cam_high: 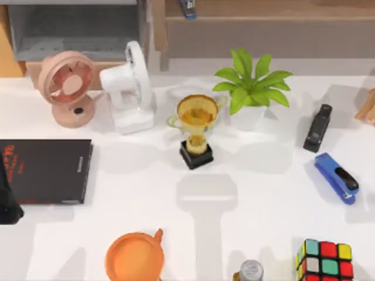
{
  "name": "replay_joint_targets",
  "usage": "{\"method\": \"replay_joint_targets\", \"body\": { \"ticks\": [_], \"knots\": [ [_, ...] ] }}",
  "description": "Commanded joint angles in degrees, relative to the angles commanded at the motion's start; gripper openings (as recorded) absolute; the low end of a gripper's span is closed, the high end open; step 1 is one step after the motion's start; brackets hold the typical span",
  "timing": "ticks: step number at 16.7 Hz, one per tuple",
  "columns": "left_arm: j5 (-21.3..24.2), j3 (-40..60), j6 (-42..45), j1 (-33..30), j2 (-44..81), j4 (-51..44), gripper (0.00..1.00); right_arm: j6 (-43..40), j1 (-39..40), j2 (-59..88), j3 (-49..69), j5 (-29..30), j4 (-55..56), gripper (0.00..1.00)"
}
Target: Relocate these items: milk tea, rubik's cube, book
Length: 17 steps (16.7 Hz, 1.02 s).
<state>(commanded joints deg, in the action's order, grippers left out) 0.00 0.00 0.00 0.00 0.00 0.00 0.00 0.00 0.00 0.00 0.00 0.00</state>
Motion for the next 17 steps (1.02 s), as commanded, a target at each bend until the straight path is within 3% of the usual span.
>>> {"method": "replay_joint_targets", "body": {
  "ticks": [7, 17],
  "knots": [
    [0.0, 0.0, 0.0, 0.0, 0.0, 0.0, 1.00, 0.0, -0.7, 8.4, 4.7, -0.5, 3.9, 1.00],
    [0.0, 0.0, 0.0, 0.0, 0.0, 0.0, 1.00, 0.2, -4.3, 52.3, 28.7, -3.2, 23.8, 1.00]
  ]
}}
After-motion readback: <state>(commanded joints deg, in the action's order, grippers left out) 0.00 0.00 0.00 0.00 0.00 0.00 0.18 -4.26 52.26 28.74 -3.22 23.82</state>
